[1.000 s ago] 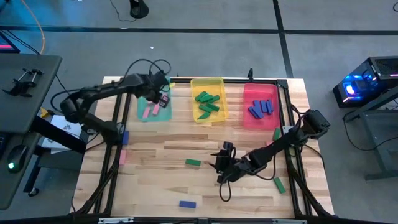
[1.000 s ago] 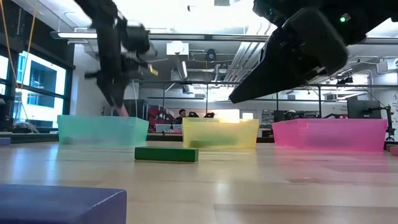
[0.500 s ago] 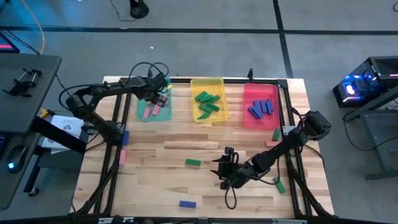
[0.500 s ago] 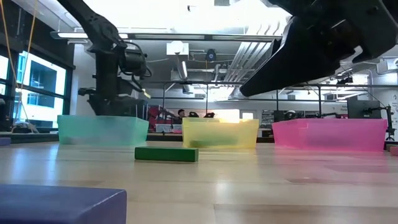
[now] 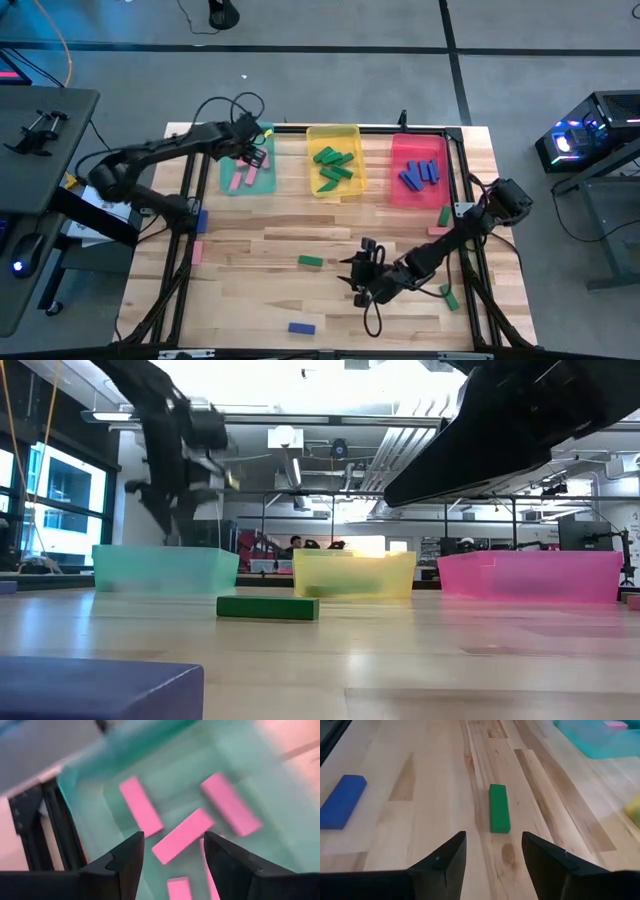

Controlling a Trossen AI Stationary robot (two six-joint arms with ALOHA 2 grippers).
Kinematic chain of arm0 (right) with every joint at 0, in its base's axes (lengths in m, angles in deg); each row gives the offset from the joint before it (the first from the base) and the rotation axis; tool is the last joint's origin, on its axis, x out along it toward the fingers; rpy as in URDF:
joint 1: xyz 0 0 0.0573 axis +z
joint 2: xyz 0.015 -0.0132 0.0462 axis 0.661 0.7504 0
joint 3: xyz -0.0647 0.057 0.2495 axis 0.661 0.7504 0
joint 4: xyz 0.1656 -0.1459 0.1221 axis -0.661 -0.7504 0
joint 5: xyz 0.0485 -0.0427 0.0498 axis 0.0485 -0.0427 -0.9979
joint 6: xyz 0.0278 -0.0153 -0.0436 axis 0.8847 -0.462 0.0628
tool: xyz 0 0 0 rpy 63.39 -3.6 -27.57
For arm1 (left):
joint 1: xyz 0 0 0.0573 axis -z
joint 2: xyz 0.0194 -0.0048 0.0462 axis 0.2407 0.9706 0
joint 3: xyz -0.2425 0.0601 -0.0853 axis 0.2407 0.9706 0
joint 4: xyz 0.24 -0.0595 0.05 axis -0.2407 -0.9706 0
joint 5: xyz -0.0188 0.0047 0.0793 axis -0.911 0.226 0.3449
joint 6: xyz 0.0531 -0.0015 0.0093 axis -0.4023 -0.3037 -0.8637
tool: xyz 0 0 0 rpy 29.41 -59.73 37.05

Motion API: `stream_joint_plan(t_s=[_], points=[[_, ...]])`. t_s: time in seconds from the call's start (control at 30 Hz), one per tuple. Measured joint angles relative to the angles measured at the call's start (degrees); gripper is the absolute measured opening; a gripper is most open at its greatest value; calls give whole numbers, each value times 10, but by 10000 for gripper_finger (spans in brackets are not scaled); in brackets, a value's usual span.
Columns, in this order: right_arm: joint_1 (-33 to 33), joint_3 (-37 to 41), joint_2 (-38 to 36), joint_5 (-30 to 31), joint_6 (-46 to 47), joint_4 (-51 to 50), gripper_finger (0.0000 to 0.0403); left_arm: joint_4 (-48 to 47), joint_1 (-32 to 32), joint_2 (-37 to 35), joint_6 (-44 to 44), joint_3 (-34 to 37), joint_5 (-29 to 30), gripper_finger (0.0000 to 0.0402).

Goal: Sort blocks
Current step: Move the pink wooden block to the center of the table

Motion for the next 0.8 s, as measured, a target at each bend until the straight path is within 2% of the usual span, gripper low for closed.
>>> stream_joint_plan(t_s=[0.13,0.3,0.43,0.53,0.67,0.8], points=[[5,0,0,8,0,6,176,0,84,-87,13,0,2,194],[4,0,0,19,-21,22,176,-20,278,-161,101,-1,13,180],[-1,0,0,24,-64,48,176,-66,460,-146,227,-1,27,157],[-4,0,0,23,-89,64,176,-119,569,-108,358,-1,17,136],[-9,0,0,22,-102,69,176,-226,671,-45,539,-1,-81,105],[-12,0,0,22,-110,69,176,-346,729,23,646,0,-243,73]])
